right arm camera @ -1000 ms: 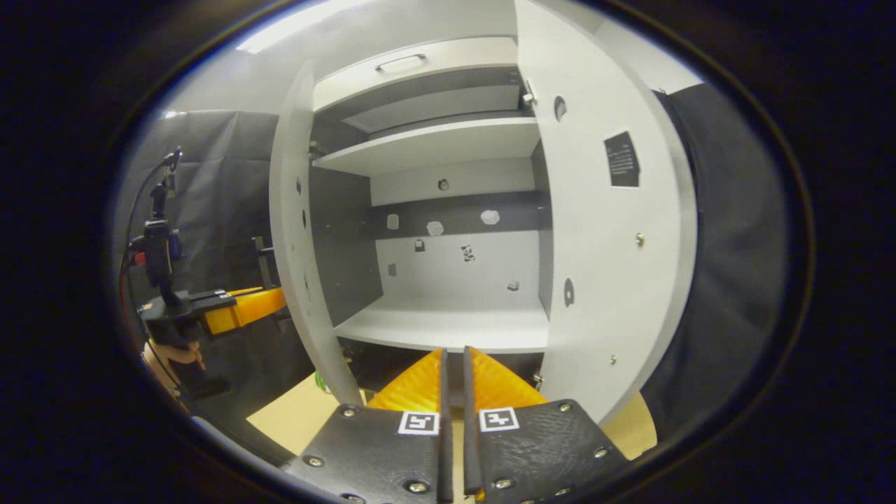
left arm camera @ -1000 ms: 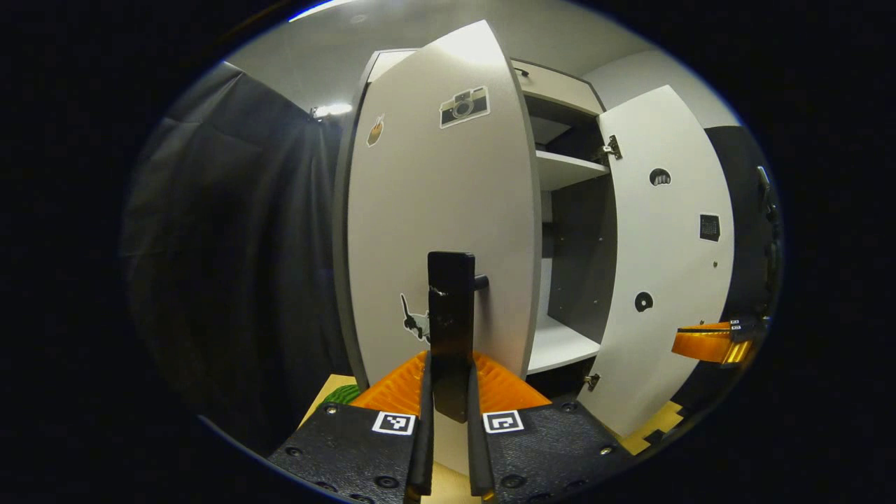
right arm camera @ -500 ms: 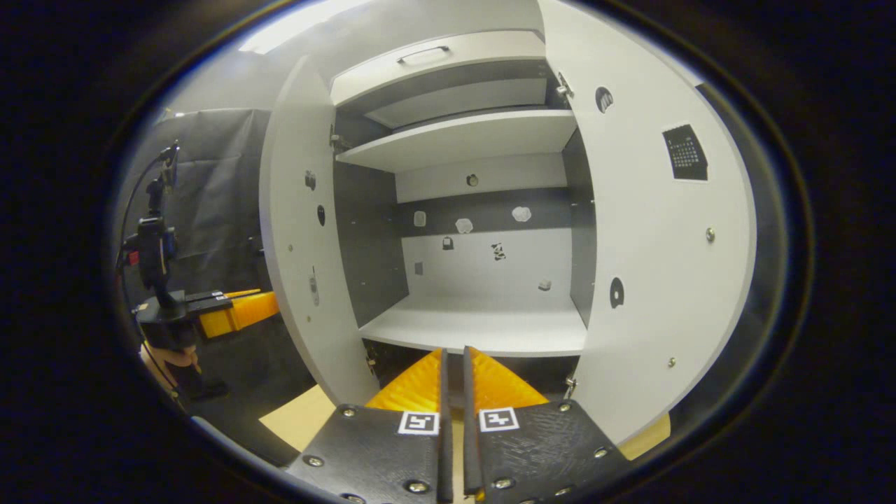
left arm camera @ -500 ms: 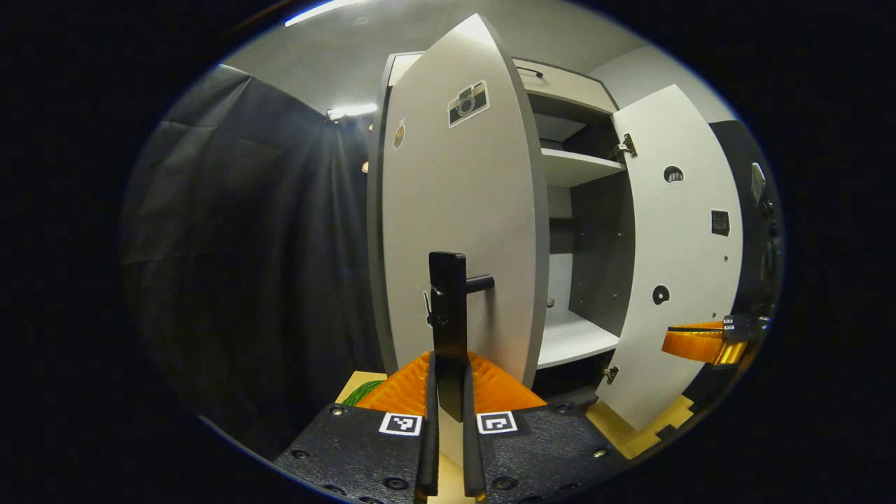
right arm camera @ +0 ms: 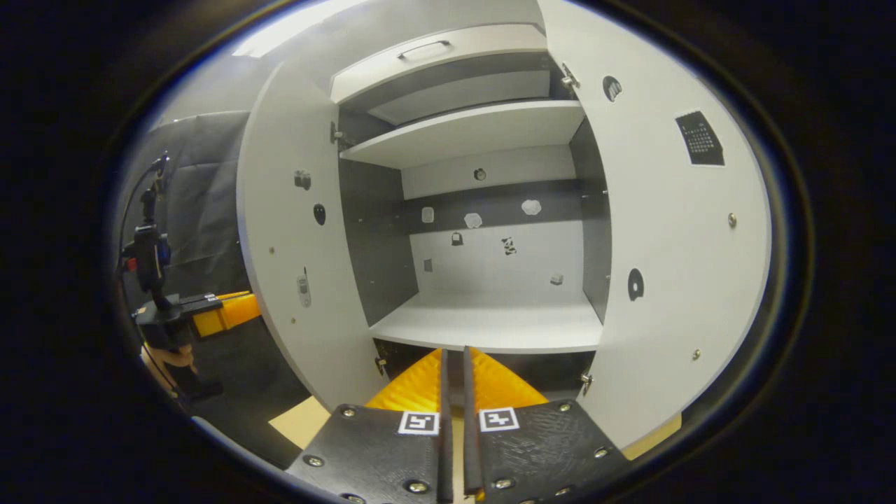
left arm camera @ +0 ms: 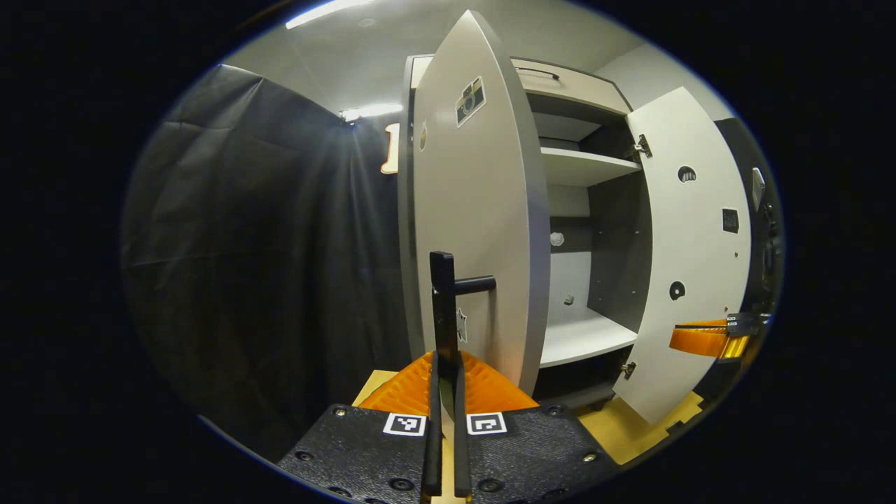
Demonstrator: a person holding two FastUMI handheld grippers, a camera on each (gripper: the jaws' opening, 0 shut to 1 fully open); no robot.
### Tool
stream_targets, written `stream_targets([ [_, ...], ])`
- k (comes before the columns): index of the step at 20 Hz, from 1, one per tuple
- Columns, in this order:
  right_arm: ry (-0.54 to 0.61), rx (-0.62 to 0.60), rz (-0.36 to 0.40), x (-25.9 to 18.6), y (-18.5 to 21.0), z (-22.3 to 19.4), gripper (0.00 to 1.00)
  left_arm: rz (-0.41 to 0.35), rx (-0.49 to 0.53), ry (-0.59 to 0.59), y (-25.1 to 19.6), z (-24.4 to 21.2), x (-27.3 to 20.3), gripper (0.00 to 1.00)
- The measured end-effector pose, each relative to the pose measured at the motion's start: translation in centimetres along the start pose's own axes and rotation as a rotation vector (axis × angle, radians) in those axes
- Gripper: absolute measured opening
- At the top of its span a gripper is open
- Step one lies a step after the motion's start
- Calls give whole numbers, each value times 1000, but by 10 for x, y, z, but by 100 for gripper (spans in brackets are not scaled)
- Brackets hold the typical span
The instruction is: Open the right door of the double-door shoe cabinet with the right hand, and open the left door with the left hand.
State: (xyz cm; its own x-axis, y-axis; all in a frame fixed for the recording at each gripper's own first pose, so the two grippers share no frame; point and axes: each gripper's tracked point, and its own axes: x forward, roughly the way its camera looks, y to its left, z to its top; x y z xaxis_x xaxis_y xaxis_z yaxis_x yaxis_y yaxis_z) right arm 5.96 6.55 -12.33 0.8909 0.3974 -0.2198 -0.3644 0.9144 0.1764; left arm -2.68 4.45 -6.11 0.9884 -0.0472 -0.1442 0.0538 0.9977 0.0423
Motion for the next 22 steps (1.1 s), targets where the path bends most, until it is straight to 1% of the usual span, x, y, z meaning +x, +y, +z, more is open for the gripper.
stream_targets([
  [2, 4, -2, 6, 2, 2, -1, 6, 17, 10, 2, 10, -1, -1, 5],
  [6, 11, -2, 20, 6, 8, -3, 6, 45, -9, 3, 30, -2, -2, 3],
  [8, 15, 0, 27, 8, 11, -4, 6, 62, 2, 7, 38, -3, 0, 0],
  [9, 16, 0, 29, 9, 11, -4, 6, 70, 8, 9, 42, -3, 0, 1],
  [10, 16, 1, 31, 11, 12, -4, 6, 74, 10, 11, 45, -3, 0, 0],
  [12, 17, 3, 34, 12, 14, -5, 6, 74, 2, 9, 50, -3, 1, 1],
  [16, 21, 17, 38, 15, 14, -7, 6, 66, -12, 2, 58, -3, 1, 1],
  [22, 24, 44, 39, 19, 15, -9, 6, 64, -24, -2, 58, -4, -1, 1],
])
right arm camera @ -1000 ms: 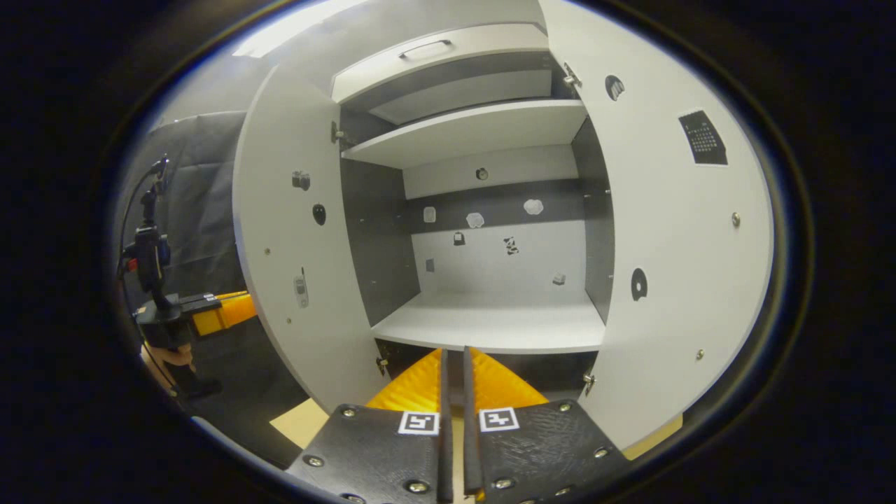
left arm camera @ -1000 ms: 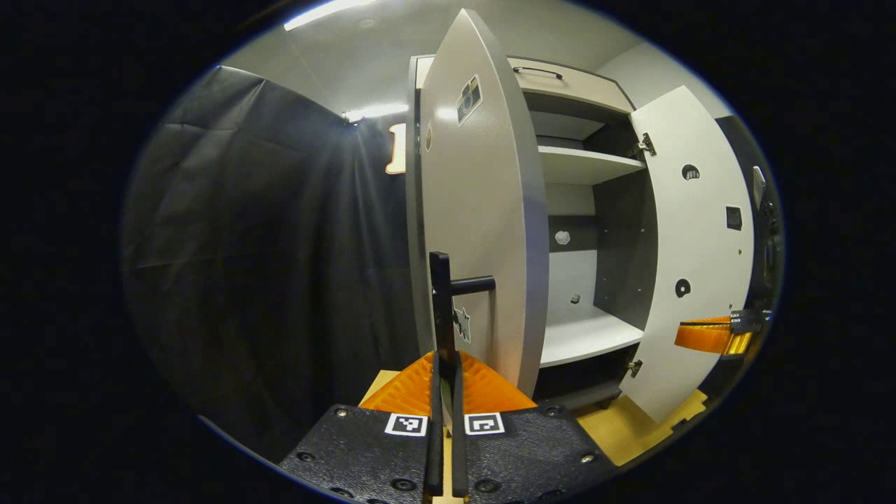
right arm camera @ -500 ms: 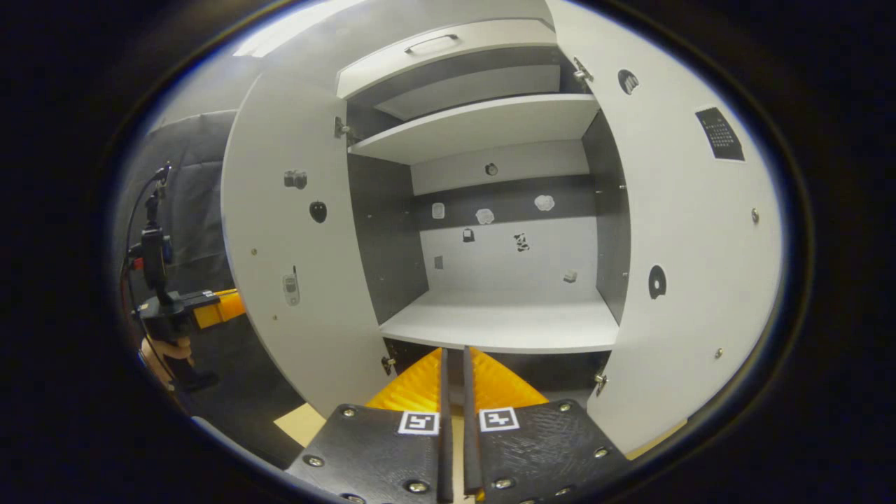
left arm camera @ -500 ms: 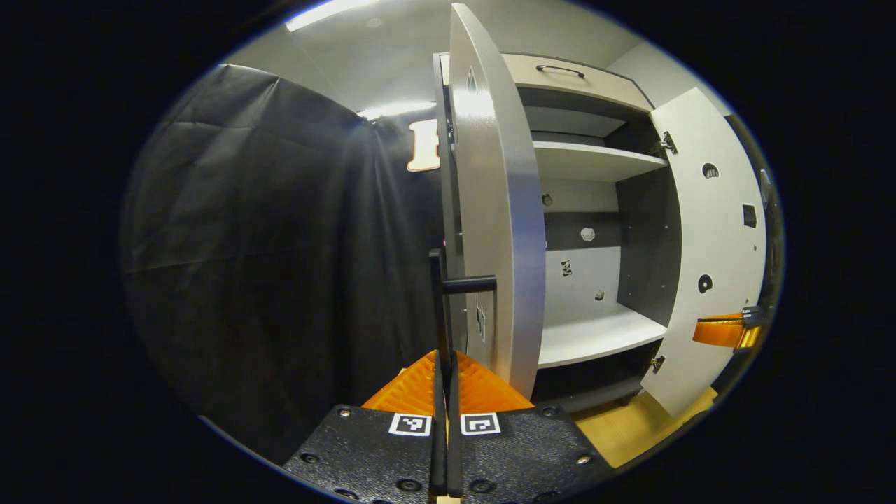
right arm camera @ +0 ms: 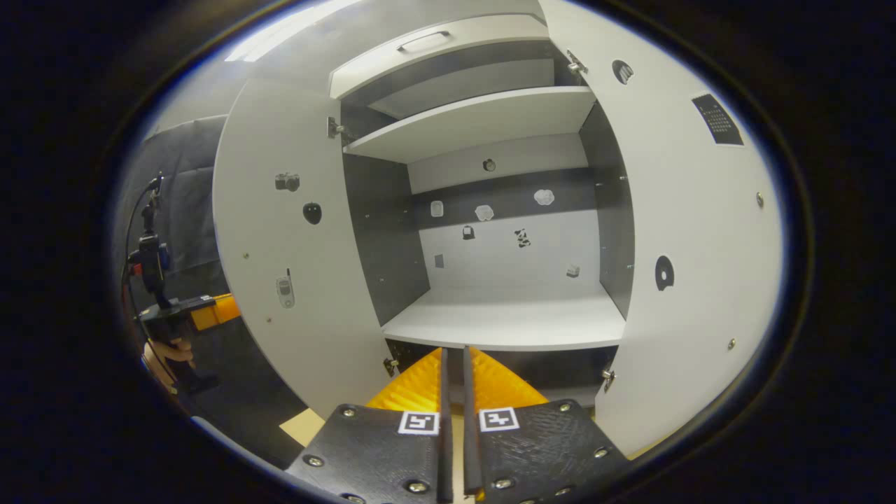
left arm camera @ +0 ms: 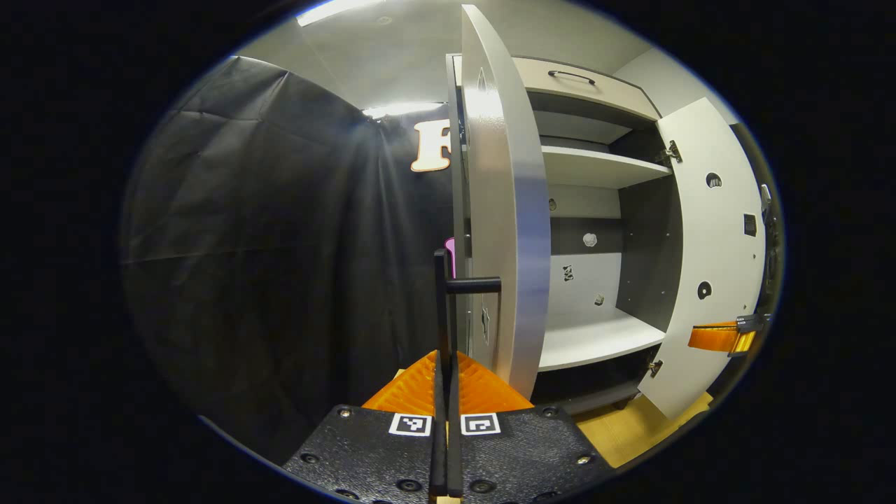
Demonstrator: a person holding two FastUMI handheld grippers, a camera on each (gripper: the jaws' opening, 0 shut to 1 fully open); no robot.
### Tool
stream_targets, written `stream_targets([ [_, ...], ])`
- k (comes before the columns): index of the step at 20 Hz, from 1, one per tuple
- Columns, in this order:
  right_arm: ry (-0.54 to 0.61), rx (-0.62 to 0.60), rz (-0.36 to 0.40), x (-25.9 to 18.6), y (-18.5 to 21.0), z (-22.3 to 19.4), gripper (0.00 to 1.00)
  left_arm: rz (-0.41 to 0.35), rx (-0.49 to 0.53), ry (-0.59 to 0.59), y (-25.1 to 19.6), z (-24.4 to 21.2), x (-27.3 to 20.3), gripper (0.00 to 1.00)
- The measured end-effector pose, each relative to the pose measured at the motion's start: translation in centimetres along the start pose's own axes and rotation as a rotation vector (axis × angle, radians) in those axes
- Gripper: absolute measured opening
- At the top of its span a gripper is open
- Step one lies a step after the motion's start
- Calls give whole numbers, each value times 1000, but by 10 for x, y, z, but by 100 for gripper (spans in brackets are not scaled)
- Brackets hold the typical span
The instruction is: Open the right door of the double-door shoe cabinet with the right hand, and open the left door with the left hand.
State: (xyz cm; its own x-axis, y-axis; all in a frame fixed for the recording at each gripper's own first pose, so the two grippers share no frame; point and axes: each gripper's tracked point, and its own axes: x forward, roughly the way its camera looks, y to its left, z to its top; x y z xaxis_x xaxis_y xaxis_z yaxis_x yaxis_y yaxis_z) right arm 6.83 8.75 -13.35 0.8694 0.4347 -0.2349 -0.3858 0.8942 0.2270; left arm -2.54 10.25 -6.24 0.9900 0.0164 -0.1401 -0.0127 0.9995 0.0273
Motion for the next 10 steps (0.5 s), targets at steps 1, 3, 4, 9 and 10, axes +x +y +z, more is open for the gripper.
stream_targets([
  [1, -1, 4, 2, 0, 0, 1, 6, -2, -4, -3, 0, 0, 0, 1],
  [3, -2, 7, 3, 1, 0, 1, 6, -4, -20, -7, 0, 0, -1, 1],
  [4, -3, 10, 3, 1, 1, 1, 6, -5, -31, -3, 0, 0, -1, 1],
  [9, -10, 24, 14, 2, 3, 5, 6, -8, -29, 7, 2, -4, -4, 3],
  [10, -13, 26, 14, 2, 3, 5, 6, -4, -28, 8, 5, -4, -6, 5],
])
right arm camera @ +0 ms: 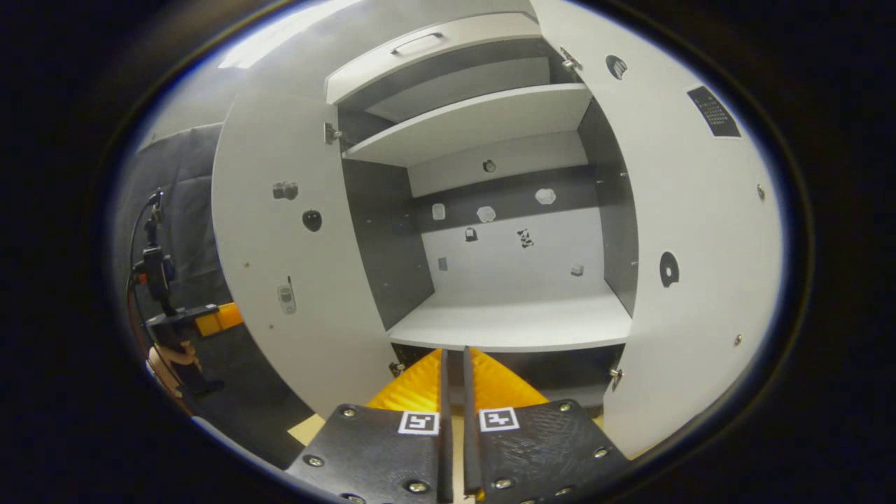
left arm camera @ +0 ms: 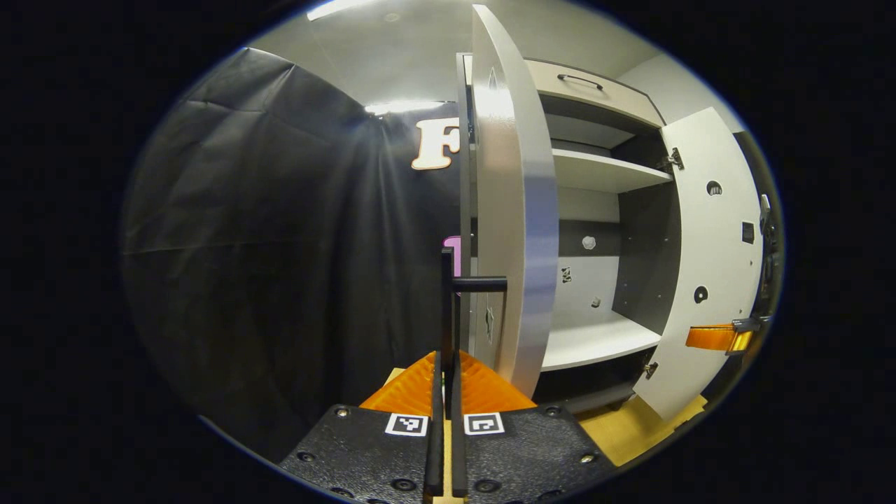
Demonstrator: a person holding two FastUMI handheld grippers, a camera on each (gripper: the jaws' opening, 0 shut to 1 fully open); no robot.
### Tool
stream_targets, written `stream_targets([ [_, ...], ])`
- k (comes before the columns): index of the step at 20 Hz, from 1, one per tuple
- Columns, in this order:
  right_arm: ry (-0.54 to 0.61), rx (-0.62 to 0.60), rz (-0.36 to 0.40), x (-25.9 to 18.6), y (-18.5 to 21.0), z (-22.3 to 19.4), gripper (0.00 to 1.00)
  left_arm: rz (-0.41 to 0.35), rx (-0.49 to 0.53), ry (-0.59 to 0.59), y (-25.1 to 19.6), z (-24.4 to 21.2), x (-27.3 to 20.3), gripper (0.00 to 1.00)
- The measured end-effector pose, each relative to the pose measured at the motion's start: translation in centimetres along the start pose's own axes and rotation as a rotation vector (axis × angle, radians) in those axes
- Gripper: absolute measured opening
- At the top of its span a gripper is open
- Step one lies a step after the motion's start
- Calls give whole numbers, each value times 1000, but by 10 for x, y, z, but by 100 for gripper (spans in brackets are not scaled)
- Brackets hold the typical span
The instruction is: Open the right door of the double-door shoe cabinet with the right hand, and open the left door with the left hand.
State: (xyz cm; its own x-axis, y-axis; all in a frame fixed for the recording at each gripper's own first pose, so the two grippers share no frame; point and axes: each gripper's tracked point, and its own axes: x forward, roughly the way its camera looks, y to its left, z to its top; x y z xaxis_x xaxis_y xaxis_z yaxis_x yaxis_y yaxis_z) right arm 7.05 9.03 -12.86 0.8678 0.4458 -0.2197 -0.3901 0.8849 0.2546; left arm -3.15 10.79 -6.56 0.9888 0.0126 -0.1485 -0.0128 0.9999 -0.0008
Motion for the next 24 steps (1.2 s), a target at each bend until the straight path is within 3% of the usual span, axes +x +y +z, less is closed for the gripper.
stream_targets([
  [5, 4, 4, 2, 0, 0, 1, 6, 12, -23, 15, 15, -1, -4, 31],
  [6, 6, 4, 3, -1, 0, 0, 6, 12, -25, 14, 19, -1, -4, 42],
  [11, 8, -2, 2, -2, 0, -1, 6, 19, -27, 17, 29, -2, -5, 59],
  [16, 15, -1, 2, -2, -1, -3, 6, 61, -30, 36, 42, -8, -14, 91],
  [17, 15, -1, 1, -2, -1, -3, 0, 75, -18, 44, 45, -10, -17, 88],
  [18, 11, -3, -4, -2, -2, -2, 6, 82, -1, 59, 47, -16, -21, 91],
  [20, 4, -6, -10, -2, -2, -1, 7, 99, 20, 69, 47, -19, -28, 95],
  [22, -10, -10, -12, -1, -5, 3, 9, 102, 10, 60, 44, -16, -34, 95],
  [24, -29, -10, -11, 2, -5, 8, 17, 106, -9, 54, 43, -12, -41, 95],
])
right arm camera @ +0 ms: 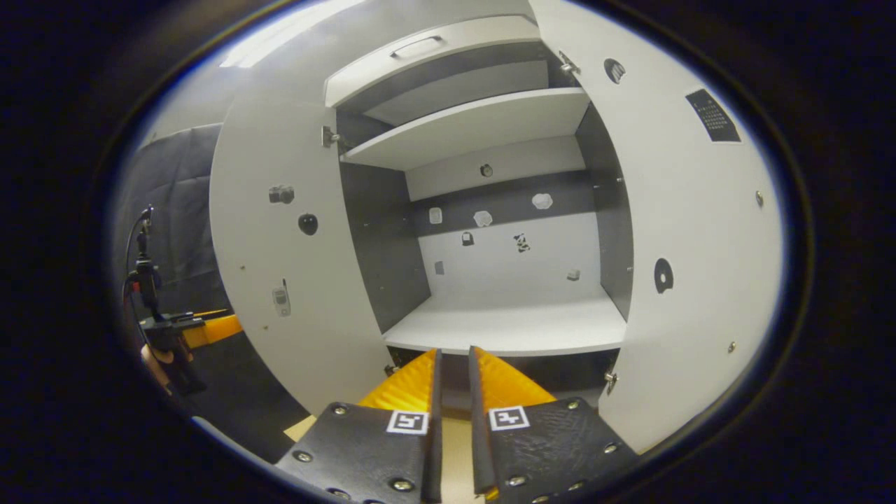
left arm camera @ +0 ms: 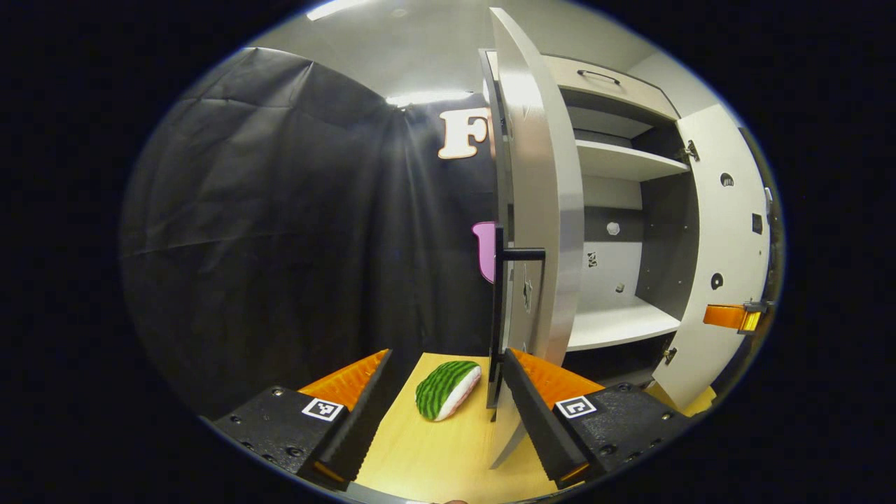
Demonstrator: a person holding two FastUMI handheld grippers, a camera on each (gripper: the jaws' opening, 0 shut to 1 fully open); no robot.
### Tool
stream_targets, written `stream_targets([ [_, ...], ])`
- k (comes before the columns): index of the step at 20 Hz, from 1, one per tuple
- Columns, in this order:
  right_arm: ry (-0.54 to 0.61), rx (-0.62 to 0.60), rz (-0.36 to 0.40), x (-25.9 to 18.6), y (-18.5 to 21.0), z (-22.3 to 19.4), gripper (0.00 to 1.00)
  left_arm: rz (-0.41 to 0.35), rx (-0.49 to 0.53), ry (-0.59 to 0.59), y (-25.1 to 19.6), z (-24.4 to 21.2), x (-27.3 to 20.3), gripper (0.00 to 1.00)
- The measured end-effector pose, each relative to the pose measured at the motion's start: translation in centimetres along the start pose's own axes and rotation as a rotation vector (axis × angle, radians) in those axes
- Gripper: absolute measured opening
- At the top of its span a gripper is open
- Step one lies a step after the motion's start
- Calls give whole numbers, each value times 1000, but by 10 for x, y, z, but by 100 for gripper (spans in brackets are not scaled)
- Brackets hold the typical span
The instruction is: Open the right door of the double-door shoe cabinet with the right hand, and open the left door with the left hand.
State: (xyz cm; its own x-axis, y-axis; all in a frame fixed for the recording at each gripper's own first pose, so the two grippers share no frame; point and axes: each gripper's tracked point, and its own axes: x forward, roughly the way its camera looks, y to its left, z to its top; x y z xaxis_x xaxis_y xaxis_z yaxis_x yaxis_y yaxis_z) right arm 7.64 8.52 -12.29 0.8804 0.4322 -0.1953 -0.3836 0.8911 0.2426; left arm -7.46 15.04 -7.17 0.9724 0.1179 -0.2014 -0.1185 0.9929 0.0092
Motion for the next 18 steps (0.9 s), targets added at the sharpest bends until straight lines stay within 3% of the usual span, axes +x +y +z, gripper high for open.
stream_targets([
  [1, -7, -1, -6, 2, 0, 2, 28, 8, -8, -1, 2, 1, -4, 95],
  [2, -13, -5, -10, 3, -2, 4, 24, 15, -15, -1, 3, 3, -8, 95],
  [3, -23, -9, -13, 3, -3, 6, 45, 22, -20, -6, 4, 5, -13, 95],
  [5, -37, -16, -11, 6, -2, 8, 52, 39, -24, -12, 7, 8, -23, 94],
  [7, -49, -30, -16, 12, -2, 11, 79, 44, -22, -22, 4, 14, -31, 94],
  [8, -56, -40, -19, 11, -1, 12, 75, 41, -20, -28, 2, 17, -35, 93],
  [10, -69, -68, -36, 9, -3, 14, 98, 24, -22, -41, -8, 24, -39, 88],
  [15, -128, -131, -121, -5, -18, 33, 98, -89, -15, -93, -53, 51, -44, 88],
  [16, -142, -144, -141, -10, -22, 38, 98, -116, -10, -107, -65, 57, -43, 93],
  [18, -167, -169, -173, -21, -29, 50, 98, -175, -10, -133, -88, 68, -41, 88],
])
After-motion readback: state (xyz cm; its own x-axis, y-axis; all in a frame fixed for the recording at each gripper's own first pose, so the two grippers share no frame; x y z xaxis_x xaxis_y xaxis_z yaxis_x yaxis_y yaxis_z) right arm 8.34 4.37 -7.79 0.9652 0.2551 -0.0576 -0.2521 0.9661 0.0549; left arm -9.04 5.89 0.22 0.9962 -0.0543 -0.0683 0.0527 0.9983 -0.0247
